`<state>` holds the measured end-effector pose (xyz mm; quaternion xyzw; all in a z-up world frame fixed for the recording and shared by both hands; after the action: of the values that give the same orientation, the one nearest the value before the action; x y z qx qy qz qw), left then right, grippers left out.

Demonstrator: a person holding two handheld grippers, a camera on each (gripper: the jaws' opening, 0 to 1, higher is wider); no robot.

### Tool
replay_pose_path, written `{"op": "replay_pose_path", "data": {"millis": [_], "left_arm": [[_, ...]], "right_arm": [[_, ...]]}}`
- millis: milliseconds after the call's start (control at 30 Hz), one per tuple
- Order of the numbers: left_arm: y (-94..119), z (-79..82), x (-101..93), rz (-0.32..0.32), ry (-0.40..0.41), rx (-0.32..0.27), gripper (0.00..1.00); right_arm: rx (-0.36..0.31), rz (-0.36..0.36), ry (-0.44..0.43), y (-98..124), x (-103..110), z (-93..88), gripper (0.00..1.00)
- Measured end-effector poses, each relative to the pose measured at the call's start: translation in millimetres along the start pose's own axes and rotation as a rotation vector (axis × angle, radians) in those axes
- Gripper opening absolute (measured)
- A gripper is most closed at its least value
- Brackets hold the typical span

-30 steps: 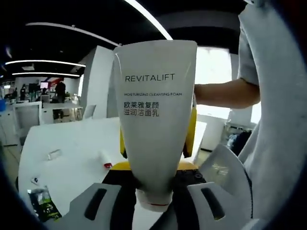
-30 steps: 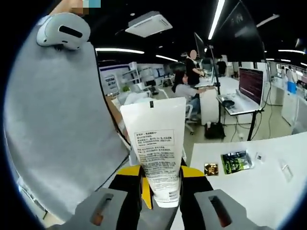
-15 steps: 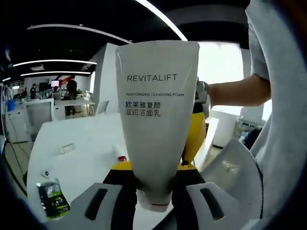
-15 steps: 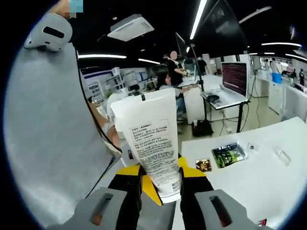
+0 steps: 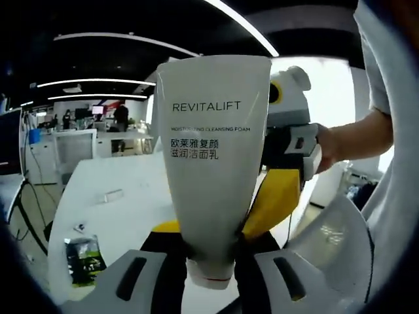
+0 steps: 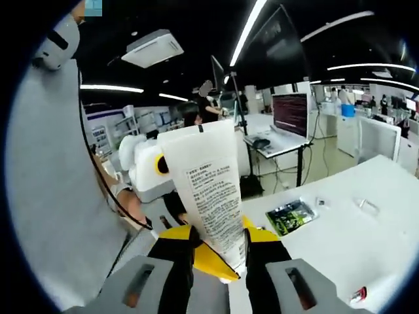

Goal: Arrange the skincare products in the storage area until every visible bottle or jar stands upright without overlapping.

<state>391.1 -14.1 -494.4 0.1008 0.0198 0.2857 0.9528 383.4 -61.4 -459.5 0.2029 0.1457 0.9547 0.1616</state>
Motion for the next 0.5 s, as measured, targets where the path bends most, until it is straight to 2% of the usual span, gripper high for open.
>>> {"op": "replay_pose_path", "data": {"millis": [100, 167, 300, 500], "left_arm": [[0, -1.1, -0.3, 0.017, -0.018, 0.011, 0.24], [1, -1.8, 4.0, 0.035, -0.004, 0.010, 0.24], [1, -4.5, 6.1, 0.062, -0.010, 0.030, 0.24], [1, -6.4, 7.0, 0.071, -0.020, 0.049, 0.24]], "right_arm": [[-0.070, -0.042, -0.046, -3, 1, 5.7, 0.25], [-0.069, -0.073, -0.043, -6, 1, 4.5, 0.25], [-0.133, -0.123, -0.079, -13, 4, 9.0, 0.25], [-0.119, -0.188, -0.073, -21, 2, 6.4, 0.24]]}}
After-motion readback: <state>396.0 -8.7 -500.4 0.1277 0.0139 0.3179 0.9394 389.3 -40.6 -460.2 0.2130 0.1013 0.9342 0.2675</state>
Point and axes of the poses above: the point that each gripper's makers call its tool centre point, and the gripper's own axes: y roughly backward along the fingers, x roughly to its left, z roughly out of its top, the point moved 5 cm from there along y, roughly backward along the fingers, and after that the axes turned 8 degrees about -y, right-handed, at the moved point
